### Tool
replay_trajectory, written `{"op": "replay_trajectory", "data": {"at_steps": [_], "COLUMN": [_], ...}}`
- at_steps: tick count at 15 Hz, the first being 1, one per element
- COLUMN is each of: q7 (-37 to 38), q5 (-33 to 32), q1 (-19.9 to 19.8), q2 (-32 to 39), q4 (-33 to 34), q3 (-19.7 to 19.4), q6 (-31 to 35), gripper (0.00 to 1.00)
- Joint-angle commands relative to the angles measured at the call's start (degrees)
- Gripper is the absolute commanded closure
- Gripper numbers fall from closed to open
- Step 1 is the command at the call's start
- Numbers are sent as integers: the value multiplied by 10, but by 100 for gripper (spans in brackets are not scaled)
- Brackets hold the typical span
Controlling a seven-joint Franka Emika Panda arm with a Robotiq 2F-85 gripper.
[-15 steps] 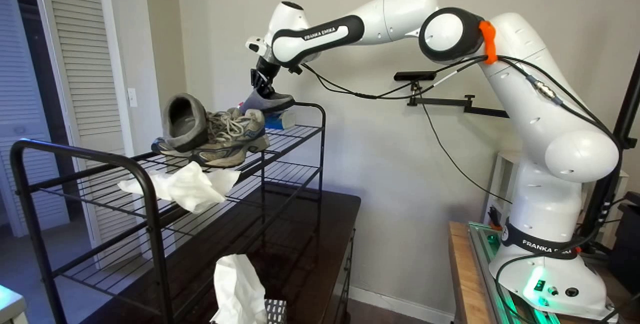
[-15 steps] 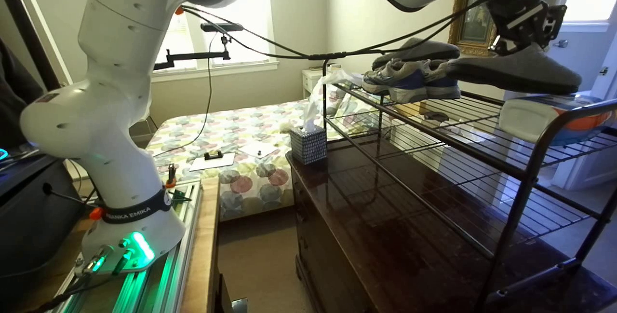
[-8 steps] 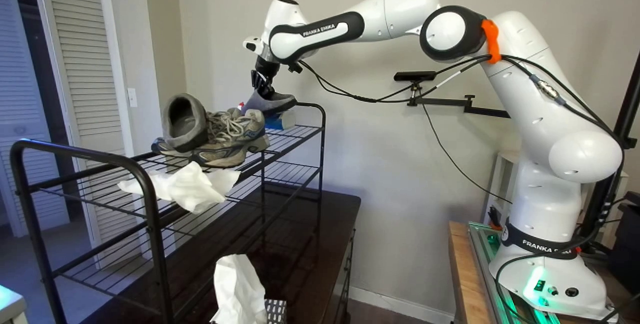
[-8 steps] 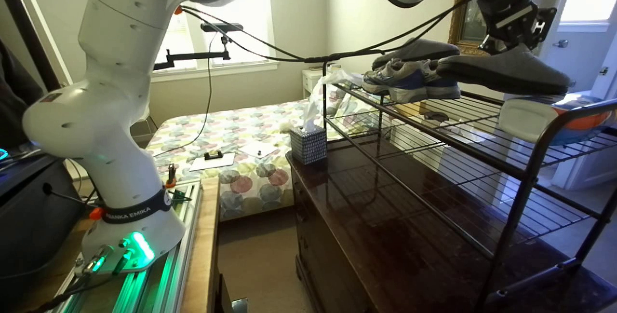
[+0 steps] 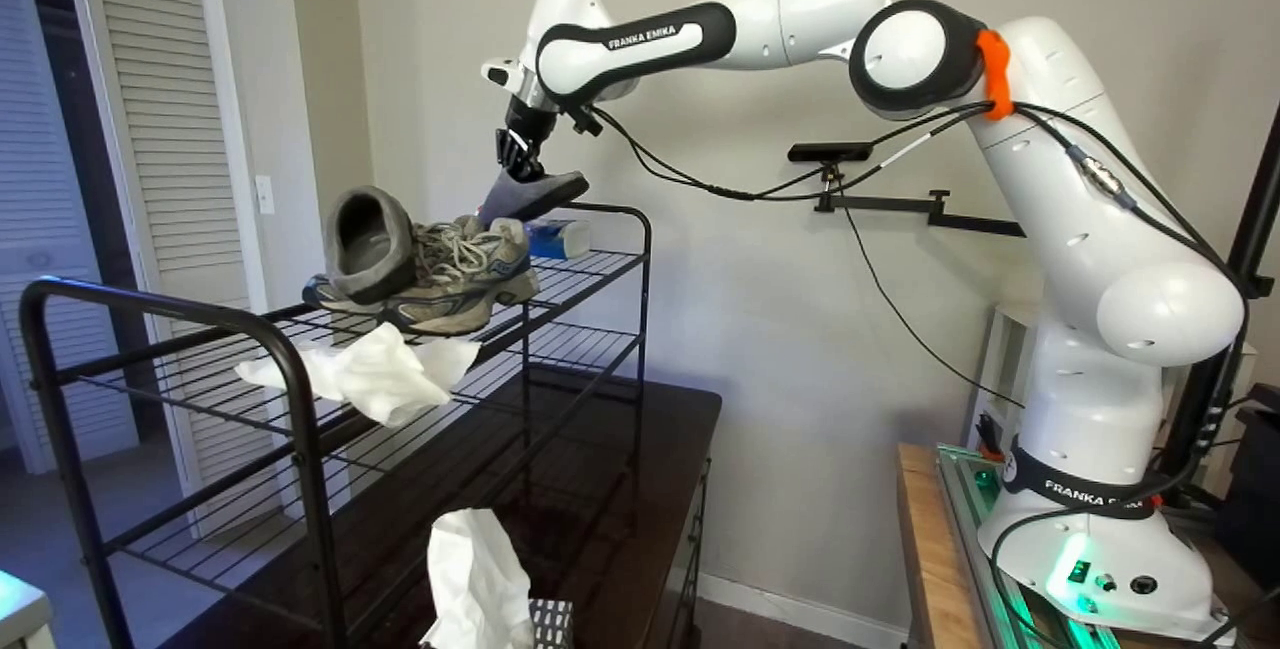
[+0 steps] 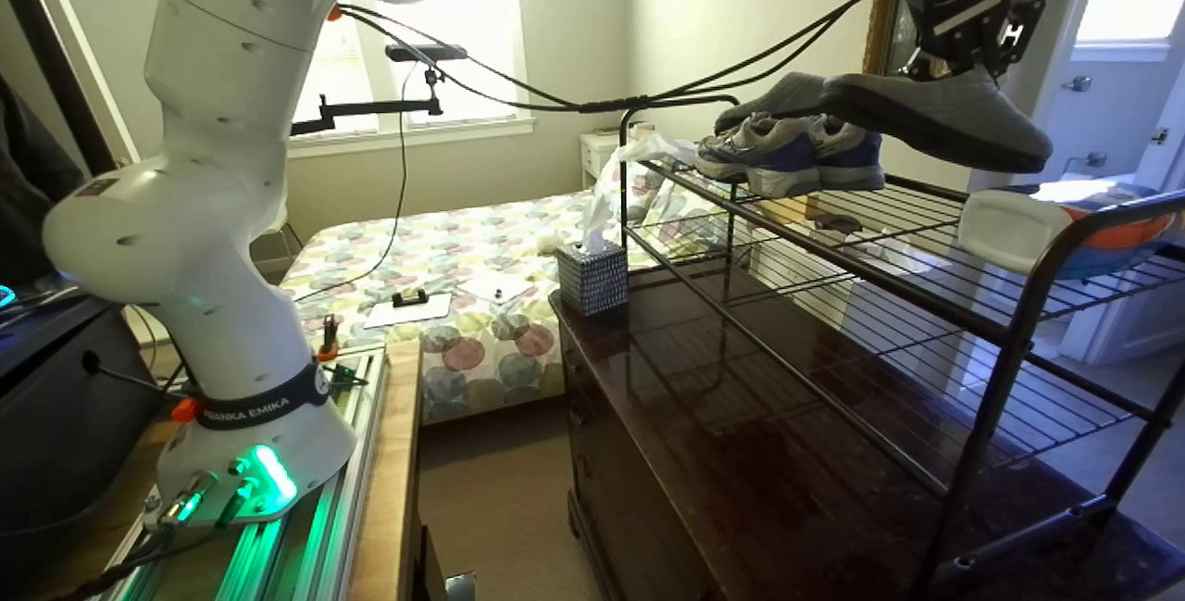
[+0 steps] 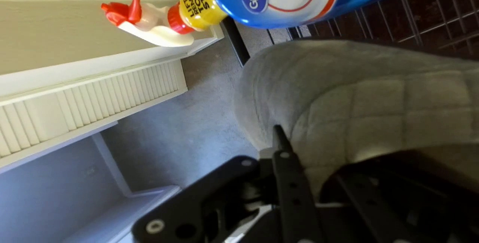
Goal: Put the right house slipper on the right side of the shoe rack.
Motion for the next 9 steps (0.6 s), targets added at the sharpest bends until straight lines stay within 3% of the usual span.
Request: {"op": "replay_trajectory", "data": {"at_steps": [1,9], "q7": [-13,-9], "q5": [24,35], "q1": [-7,-13], "q2": [-2,33], "q4": [-4,-2], "q3": [16,24], "q6": [-11,28], "gripper": [99,99]}}
